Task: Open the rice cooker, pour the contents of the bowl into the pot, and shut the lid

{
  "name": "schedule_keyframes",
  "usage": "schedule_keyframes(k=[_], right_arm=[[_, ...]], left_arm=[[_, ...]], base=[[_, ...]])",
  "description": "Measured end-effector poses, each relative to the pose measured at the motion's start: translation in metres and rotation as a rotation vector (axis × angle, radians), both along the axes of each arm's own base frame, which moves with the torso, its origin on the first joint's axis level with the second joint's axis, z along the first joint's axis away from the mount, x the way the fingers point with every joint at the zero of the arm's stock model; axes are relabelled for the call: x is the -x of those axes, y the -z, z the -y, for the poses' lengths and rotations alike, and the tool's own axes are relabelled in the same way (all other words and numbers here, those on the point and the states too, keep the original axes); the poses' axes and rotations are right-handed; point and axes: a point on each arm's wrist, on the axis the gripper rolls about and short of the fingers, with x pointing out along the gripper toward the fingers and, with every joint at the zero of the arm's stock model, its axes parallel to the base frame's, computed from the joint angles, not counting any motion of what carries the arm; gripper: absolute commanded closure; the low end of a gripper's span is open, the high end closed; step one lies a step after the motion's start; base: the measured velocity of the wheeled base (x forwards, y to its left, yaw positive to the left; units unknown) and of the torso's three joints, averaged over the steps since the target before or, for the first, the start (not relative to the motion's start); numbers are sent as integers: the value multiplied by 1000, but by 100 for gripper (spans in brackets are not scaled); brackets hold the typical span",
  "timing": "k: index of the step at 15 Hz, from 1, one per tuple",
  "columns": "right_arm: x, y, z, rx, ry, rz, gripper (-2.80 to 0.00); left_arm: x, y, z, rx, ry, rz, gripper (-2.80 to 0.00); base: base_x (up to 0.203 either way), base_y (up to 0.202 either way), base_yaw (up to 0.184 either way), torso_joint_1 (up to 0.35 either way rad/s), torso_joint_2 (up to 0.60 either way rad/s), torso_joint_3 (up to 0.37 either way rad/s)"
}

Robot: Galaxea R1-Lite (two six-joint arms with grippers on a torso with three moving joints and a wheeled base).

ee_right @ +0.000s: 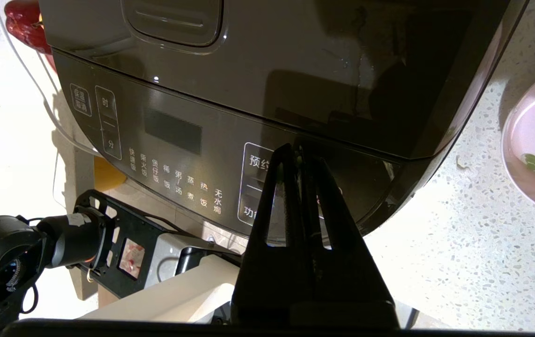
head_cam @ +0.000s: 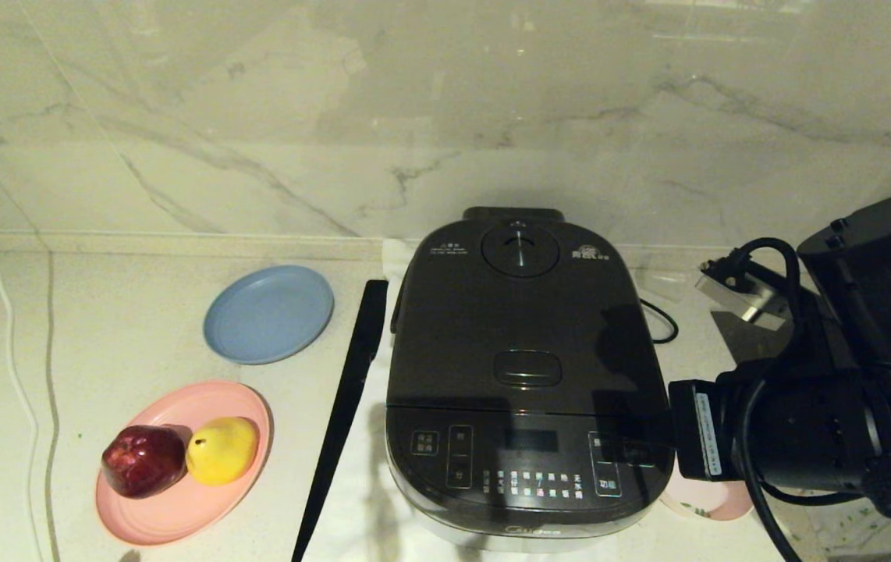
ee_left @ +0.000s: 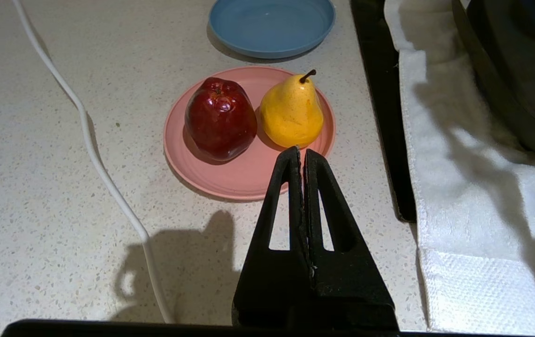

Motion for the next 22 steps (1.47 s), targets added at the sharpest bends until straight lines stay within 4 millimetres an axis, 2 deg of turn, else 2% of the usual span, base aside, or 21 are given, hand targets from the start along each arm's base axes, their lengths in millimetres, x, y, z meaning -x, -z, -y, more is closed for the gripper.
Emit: schedule_keyframes(k=[13,17,22], right_arm=[[13,1,13,6,-9,-5,0],[18,1,9,3,-38,-6,0],[12,3,2,-1,-33,-12,0]], left_arm=[[0,0,0,-1,0,0,0],[0,0,0,-1,0,0,0],[0,0,0,-1,0,0,0]], base=[[0,0,0,0,0,0],[0,0,0,0,0,0],[0,0,0,0,0,0]])
